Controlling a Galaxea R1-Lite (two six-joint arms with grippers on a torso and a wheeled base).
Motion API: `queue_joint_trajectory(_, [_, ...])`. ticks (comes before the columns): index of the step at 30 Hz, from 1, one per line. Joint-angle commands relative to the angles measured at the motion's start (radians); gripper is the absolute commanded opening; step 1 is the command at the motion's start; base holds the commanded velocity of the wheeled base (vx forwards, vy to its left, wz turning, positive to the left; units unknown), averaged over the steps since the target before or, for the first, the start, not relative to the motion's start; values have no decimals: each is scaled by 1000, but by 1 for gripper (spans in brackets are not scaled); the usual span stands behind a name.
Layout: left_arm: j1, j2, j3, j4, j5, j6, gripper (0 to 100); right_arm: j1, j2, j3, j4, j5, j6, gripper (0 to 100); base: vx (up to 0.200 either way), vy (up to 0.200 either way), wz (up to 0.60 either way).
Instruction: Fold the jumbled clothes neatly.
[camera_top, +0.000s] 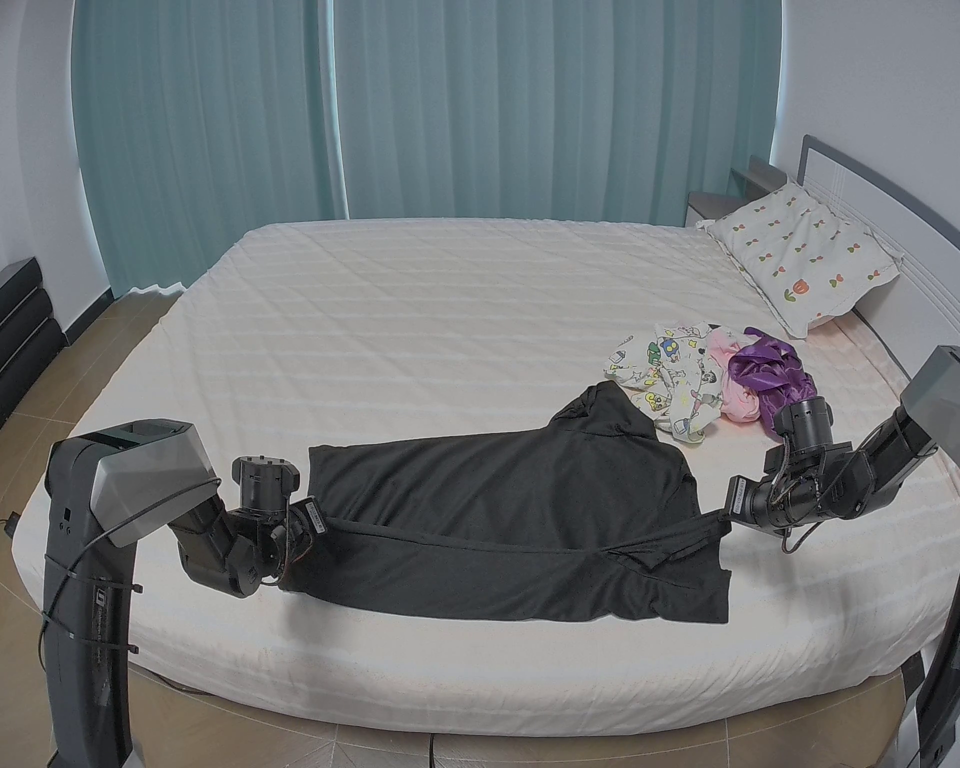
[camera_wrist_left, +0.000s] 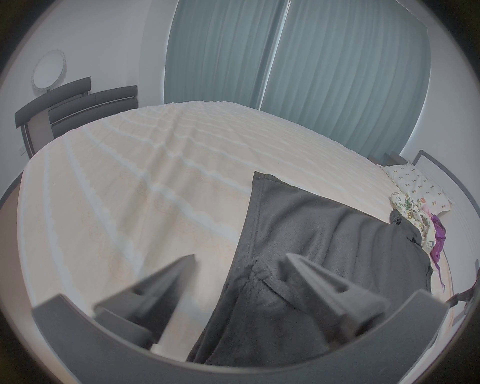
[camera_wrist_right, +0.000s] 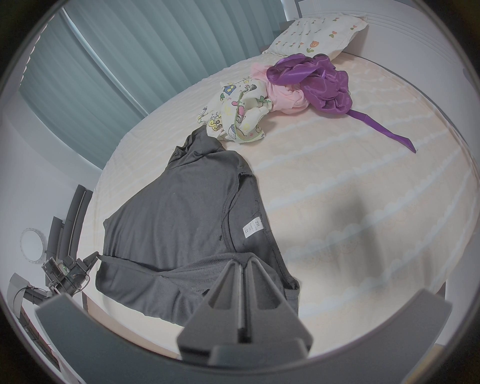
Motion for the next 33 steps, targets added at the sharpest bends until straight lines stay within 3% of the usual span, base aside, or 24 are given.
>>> queue_joint_trajectory(1, [4, 10, -13, -3, 2, -5, 100, 0, 18, -3, -9, 1, 1, 0, 0, 0, 0])
queue_joint_trajectory(10, [65, -59, 50, 0, 2, -25, 100, -5, 29, -3, -40, 6, 27, 0, 0, 0, 0])
queue_joint_trajectory(11, [73, -72, 62, 0, 2, -28, 100, -5, 29, -5, -40, 9, 31, 100, 0, 0, 0])
queue_joint_trajectory(19, [102, -166, 185, -5, -43, -134, 100, -15, 38, -26, -40, 7, 96, 100, 0, 0, 0])
queue_joint_trajectory(23, [107, -266, 297, 0, -144, -298, 100, 24, 9, -8, -40, 4, 255, 100, 0, 0, 0])
queue_joint_trajectory(24, [107, -266, 297, 0, -144, -298, 100, 24, 9, -8, -40, 4, 255, 100, 0, 0, 0])
queue_joint_trajectory(25, [102, -298, 349, 0, -199, -359, 100, 69, 14, -8, -40, 1, 387, 100, 0, 0, 0])
queue_joint_trajectory(27, [99, -304, 384, -6, -238, -414, 100, 109, 37, -14, -40, -4, 491, 100, 0, 0, 0])
queue_joint_trajectory(29, [101, -298, 400, -8, -265, -470, 100, 132, 84, -26, -52, -19, 541, 100, 0, 0, 0])
queue_joint_trajectory(33, [102, -286, 407, -8, -296, -514, 100, 152, 178, -36, -122, -89, 547, 100, 0, 0, 0])
